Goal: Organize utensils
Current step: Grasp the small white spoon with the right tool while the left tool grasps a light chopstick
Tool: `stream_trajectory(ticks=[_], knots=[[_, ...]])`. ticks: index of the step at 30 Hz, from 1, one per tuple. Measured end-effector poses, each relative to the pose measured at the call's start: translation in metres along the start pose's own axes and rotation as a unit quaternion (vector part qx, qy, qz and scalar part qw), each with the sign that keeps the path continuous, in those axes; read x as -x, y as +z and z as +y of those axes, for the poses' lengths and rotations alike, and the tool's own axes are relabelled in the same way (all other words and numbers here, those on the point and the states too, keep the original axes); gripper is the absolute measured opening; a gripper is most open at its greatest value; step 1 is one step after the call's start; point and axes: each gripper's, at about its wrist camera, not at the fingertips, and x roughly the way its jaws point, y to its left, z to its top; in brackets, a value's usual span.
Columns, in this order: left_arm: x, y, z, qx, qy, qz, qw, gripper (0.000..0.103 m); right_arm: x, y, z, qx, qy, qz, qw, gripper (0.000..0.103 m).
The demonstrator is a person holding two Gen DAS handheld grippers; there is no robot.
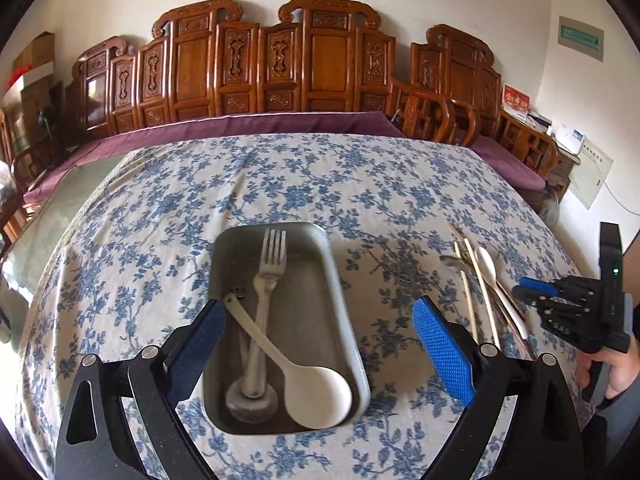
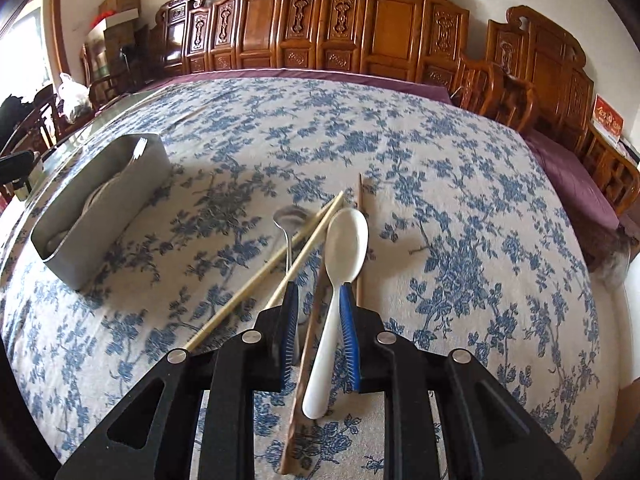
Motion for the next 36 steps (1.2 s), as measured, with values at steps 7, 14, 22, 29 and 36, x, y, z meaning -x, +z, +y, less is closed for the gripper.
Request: stream_trajectory(ticks=[7, 14, 22, 29, 36], knots=[[-0.012, -0.017, -0.049, -0.021, -0.025, 0.028, 0.9991, 0.091, -0.019, -0.019, -0.006, -0.005, 0.010, 0.019, 1.000, 0.023], [-0.032, -0.029, -0.086, -0.046, -0.034, 0.055, 0.9968, 0.091, -0.022, -0.017, -0.013, -0.014, 0.020, 0.028, 0.999, 0.023], [-0.047, -0.033, -0.106, -0.052, -0.035, 0.073, 0.9954, 0.091, -0.032, -0.010, -0.013, -0.001, 0.027, 0.044, 0.999, 0.013], [-0.063, -0.035, -0.121, -0.060, -0.035, 0.086, 0.9938, 0.091, -0.035, -0.009, -0.013, 0.010, 0.012, 0.038, 0.999, 0.010], [-0.088, -0.034, -0.141, -0.068, -0.041, 0.104, 0.9913, 0.079, -0.017, -0.005, -0.029, -0.026, 0.031, 0.003, 0.999, 0.009]])
